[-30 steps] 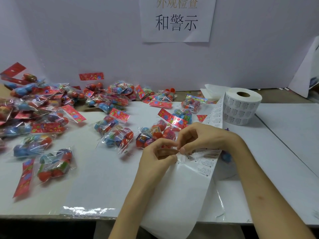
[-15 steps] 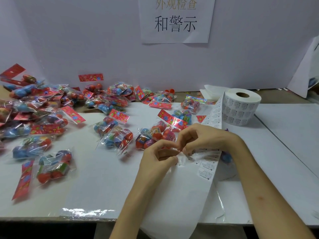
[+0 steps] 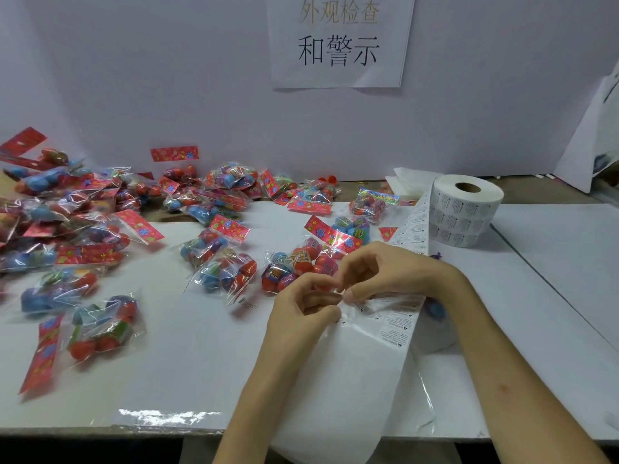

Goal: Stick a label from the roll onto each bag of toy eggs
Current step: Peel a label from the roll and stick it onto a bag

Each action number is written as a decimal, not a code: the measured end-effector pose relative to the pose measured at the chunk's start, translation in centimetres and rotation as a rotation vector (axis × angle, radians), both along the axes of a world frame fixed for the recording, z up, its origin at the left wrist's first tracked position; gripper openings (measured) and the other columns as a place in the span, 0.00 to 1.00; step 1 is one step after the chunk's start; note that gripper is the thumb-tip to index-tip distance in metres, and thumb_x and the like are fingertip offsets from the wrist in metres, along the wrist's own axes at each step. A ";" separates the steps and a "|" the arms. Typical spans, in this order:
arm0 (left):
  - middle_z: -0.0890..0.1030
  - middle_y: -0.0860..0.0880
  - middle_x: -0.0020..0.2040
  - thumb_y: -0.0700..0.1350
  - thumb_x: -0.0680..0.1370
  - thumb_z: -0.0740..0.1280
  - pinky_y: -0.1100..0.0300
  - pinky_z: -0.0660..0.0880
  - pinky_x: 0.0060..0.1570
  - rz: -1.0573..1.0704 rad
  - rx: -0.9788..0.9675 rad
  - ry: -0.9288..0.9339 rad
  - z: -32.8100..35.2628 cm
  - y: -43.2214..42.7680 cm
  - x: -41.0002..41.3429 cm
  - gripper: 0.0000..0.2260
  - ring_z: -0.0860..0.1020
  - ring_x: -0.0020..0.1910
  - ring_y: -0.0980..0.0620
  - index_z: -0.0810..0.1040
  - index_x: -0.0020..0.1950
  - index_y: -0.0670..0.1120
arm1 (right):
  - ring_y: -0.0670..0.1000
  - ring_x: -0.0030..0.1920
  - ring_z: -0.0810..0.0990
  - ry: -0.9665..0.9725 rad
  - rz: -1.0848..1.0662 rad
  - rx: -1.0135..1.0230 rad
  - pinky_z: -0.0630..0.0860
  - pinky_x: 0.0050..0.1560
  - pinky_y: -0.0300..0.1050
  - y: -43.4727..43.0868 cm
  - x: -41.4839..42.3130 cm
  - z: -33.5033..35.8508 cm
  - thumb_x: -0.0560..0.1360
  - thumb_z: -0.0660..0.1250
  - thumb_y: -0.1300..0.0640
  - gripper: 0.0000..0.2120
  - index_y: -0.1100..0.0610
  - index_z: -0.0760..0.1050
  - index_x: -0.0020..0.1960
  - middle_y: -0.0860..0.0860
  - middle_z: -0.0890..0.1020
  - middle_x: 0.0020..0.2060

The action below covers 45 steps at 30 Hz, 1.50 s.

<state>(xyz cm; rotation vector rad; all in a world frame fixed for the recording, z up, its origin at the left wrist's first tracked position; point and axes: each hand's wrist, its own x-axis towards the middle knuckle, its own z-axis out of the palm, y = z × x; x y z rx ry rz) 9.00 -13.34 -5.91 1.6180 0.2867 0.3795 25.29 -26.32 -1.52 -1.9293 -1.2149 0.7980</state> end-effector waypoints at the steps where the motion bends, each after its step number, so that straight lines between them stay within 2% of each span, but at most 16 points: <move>1: 0.87 0.50 0.46 0.28 0.72 0.71 0.65 0.79 0.46 0.000 0.004 0.003 0.0 0.0 0.0 0.17 0.85 0.48 0.53 0.84 0.50 0.50 | 0.59 0.48 0.84 0.004 0.004 -0.004 0.81 0.55 0.52 0.0 0.0 0.0 0.74 0.76 0.60 0.07 0.55 0.84 0.51 0.56 0.86 0.45; 6: 0.87 0.50 0.45 0.28 0.72 0.70 0.65 0.80 0.45 -0.005 0.018 0.020 0.0 -0.2 0.0 0.16 0.85 0.46 0.54 0.84 0.51 0.48 | 0.51 0.44 0.83 0.002 0.001 -0.023 0.81 0.53 0.46 0.0 -0.1 0.2 0.72 0.76 0.62 0.09 0.55 0.83 0.52 0.56 0.86 0.44; 13: 0.87 0.52 0.43 0.28 0.73 0.70 0.64 0.81 0.44 -0.003 0.021 0.032 0.1 -0.4 -0.1 0.16 0.84 0.43 0.56 0.83 0.51 0.48 | 0.49 0.40 0.82 0.006 -0.019 -0.029 0.79 0.46 0.39 -0.1 0.0 0.2 0.73 0.77 0.60 0.08 0.53 0.83 0.50 0.57 0.85 0.41; 19: 0.86 0.50 0.43 0.30 0.73 0.73 0.66 0.79 0.42 0.005 0.002 0.026 0.0 -0.4 0.0 0.14 0.84 0.43 0.55 0.84 0.51 0.47 | 0.49 0.43 0.83 -0.006 -0.004 -0.050 0.80 0.50 0.43 0.0 -0.4 0.2 0.72 0.75 0.61 0.09 0.52 0.83 0.51 0.55 0.85 0.42; 24: 0.86 0.50 0.42 0.29 0.72 0.73 0.65 0.79 0.41 0.011 0.006 0.026 -0.1 -0.4 0.0 0.15 0.84 0.43 0.54 0.84 0.49 0.49 | 0.51 0.42 0.81 0.001 -0.015 -0.057 0.80 0.56 0.58 0.2 -0.8 0.1 0.72 0.73 0.64 0.11 0.53 0.82 0.51 0.57 0.84 0.40; 28: 0.86 0.51 0.44 0.29 0.72 0.72 0.64 0.81 0.41 0.006 0.037 0.048 0.0 -0.6 0.0 0.16 0.85 0.42 0.54 0.84 0.50 0.50 | 0.55 0.43 0.81 0.024 -0.020 -0.078 0.79 0.57 0.62 0.2 -0.9 0.2 0.71 0.71 0.65 0.11 0.53 0.81 0.50 0.57 0.83 0.38; 30: 0.86 0.51 0.44 0.29 0.71 0.73 0.64 0.81 0.41 0.002 0.046 0.064 0.0 -0.6 0.0 0.17 0.84 0.43 0.54 0.84 0.50 0.51 | 0.55 0.42 0.81 0.052 -0.029 -0.089 0.80 0.56 0.60 0.1 -0.8 0.2 0.70 0.71 0.66 0.12 0.53 0.79 0.50 0.57 0.83 0.37; 36: 0.86 0.52 0.45 0.29 0.71 0.73 0.65 0.80 0.42 0.016 0.056 0.071 0.1 -0.7 0.0 0.17 0.84 0.42 0.55 0.84 0.50 0.51 | 0.53 0.38 0.81 0.070 -0.106 -0.103 0.81 0.46 0.45 -0.5 -0.1 0.4 0.71 0.70 0.69 0.12 0.57 0.75 0.51 0.56 0.84 0.36; 41: 0.86 0.53 0.44 0.29 0.71 0.72 0.63 0.81 0.42 0.024 0.052 0.069 -0.1 -0.6 0.0 0.17 0.84 0.40 0.53 0.84 0.49 0.51 | 0.50 0.35 0.79 0.036 -0.281 -0.053 0.78 0.43 0.45 -1.5 1.0 0.1 0.69 0.70 0.65 0.11 0.57 0.76 0.49 0.51 0.82 0.32; 43: 0.86 0.53 0.44 0.30 0.71 0.71 0.64 0.80 0.40 0.029 0.077 0.058 -0.2 -0.6 0.0 0.16 0.83 0.37 0.53 0.84 0.48 0.51 | 0.47 0.32 0.79 -0.022 -0.378 0.027 0.78 0.42 0.45 -1.7 1.6 0.1 0.70 0.71 0.67 0.09 0.57 0.76 0.48 0.50 0.82 0.31; 45: 0.86 0.52 0.42 0.32 0.72 0.72 0.65 0.78 0.38 0.053 0.156 0.046 -0.4 -0.8 0.0 0.14 0.80 0.35 0.55 0.84 0.47 0.52 | 0.47 0.34 0.81 -0.060 -0.438 0.140 0.79 0.45 0.46 -1.7 2.0 0.1 0.72 0.74 0.67 0.09 0.58 0.77 0.47 0.50 0.83 0.33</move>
